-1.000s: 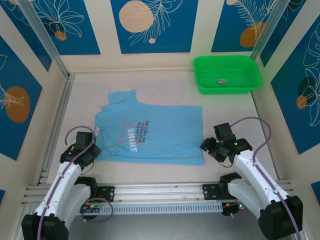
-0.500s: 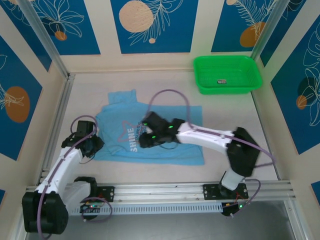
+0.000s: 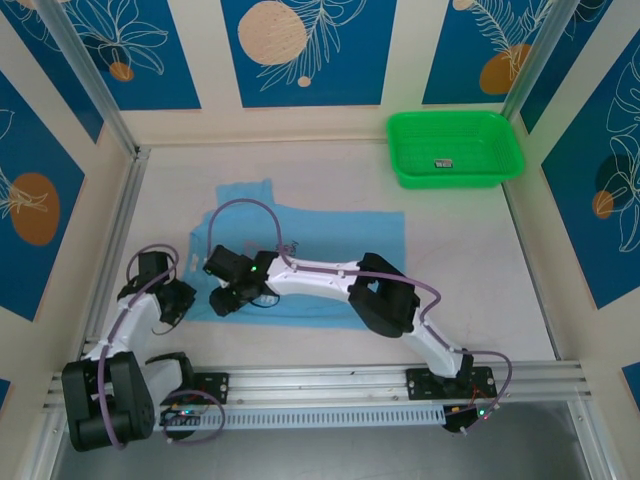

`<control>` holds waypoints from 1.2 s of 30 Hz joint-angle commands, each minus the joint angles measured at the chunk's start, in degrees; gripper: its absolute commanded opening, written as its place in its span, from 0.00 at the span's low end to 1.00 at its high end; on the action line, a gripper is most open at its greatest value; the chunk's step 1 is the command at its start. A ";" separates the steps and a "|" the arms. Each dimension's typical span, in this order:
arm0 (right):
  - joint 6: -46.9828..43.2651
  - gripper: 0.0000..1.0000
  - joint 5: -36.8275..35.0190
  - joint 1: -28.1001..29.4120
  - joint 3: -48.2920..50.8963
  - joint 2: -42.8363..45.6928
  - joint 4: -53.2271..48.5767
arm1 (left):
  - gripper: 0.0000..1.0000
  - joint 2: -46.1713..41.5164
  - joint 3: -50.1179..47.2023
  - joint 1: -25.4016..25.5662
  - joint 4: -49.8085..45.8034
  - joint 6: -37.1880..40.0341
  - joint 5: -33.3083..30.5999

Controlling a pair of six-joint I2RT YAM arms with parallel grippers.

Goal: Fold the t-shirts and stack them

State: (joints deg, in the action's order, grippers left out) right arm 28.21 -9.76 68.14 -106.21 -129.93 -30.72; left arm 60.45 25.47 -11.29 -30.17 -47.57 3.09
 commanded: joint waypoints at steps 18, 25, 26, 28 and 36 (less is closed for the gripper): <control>-12.12 0.44 -15.37 4.11 -13.35 -11.63 -9.74 | 0.11 -1.95 -1.65 -1.80 0.99 2.30 0.29; -8.19 0.37 -15.33 1.64 -13.72 -11.40 -11.15 | 0.11 -1.95 -1.66 -1.80 0.18 2.74 -1.98; -8.01 0.36 -14.64 1.27 -13.30 -11.07 -10.80 | 0.11 -1.91 -1.66 -1.79 0.13 2.75 -2.27; -7.59 0.34 -12.52 0.69 -12.40 -9.97 -9.95 | 0.11 -1.68 -1.74 -1.76 0.11 2.80 -2.63; -4.32 0.35 -3.80 -2.30 -9.02 -6.75 -7.42 | 0.11 -0.83 -2.01 -1.77 0.42 2.78 -3.19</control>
State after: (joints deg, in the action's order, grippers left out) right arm 21.47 -17.76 67.02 -117.25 -139.41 -38.24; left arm 59.44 24.23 -12.27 -29.34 -45.89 1.23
